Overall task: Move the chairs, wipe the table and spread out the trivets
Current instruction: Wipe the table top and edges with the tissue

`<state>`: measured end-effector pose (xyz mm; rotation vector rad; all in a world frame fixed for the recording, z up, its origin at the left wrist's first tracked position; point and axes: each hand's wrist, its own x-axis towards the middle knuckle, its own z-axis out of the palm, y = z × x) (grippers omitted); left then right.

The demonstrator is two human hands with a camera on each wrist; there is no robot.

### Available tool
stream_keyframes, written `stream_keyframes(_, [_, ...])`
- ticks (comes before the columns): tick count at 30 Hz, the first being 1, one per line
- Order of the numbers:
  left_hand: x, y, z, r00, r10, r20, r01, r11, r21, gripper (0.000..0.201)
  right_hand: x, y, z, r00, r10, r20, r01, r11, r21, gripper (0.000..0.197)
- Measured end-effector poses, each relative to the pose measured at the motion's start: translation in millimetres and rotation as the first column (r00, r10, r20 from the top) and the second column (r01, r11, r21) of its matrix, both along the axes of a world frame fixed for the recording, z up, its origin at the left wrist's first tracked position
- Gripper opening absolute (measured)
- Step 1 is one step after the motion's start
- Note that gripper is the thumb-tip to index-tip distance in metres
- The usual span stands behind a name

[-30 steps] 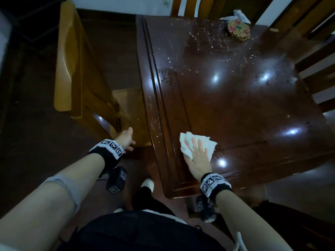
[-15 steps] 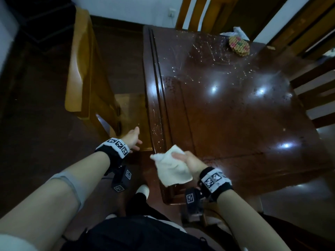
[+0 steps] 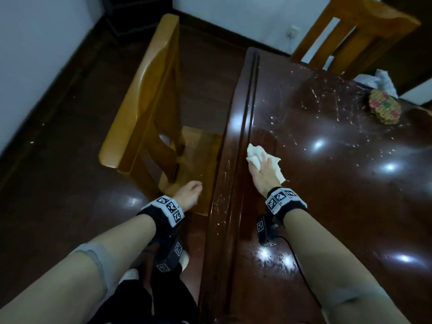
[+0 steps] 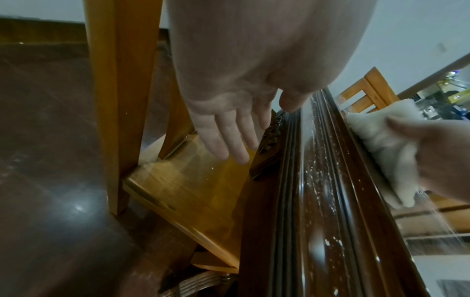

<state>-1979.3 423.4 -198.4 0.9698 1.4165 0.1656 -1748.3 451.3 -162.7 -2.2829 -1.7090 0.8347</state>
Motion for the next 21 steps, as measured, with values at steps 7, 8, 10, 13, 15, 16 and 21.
stream_keyframes(7, [4, 16, -18, 0.999, 0.045, 0.029, -0.044, 0.999, -0.016, 0.039, -10, 77, -21, 0.826, 0.369, 0.427, -0.324, 0.929, -0.178, 0.074])
stream_keyframes(8, [6, 19, -19, 0.998, 0.051, 0.039, -0.05, 0.999, -0.021, 0.04, -10, 86, -24, 0.826, 0.368, 0.427, -0.324, 0.93, -0.175, 0.073])
stream_keyframes(10, [9, 24, -22, 0.997, 0.057, 0.052, -0.055, 0.998, -0.041, 0.041, -16, 100, -22, 0.843, 0.364, 0.397, -0.319, 0.931, -0.177, 0.068])
stream_keyframes(13, [13, 31, -27, 0.995, 0.057, 0.083, -0.051, 0.996, -0.074, 0.042, -26, 117, -18, 0.783, 0.421, 0.459, -0.392, 0.906, -0.163, 0.074])
stream_keyframes(15, [14, 36, -31, 0.995, 0.059, 0.085, -0.052, 0.995, -0.082, 0.042, -30, 127, -19, 0.771, 0.441, 0.46, -0.386, 0.898, -0.214, 0.062])
stream_keyframes(16, [14, 39, -33, 0.995, 0.06, 0.08, -0.053, 0.995, -0.081, 0.042, -32, 131, -21, 0.765, 0.448, 0.463, -0.38, 0.894, -0.237, 0.059])
stream_keyframes(21, [12, 54, -41, 0.995, 0.07, 0.073, -0.064, 0.995, -0.08, 0.04, -42, 141, -24, 0.737, 0.445, 0.509, -0.366, 0.896, -0.253, 0.058])
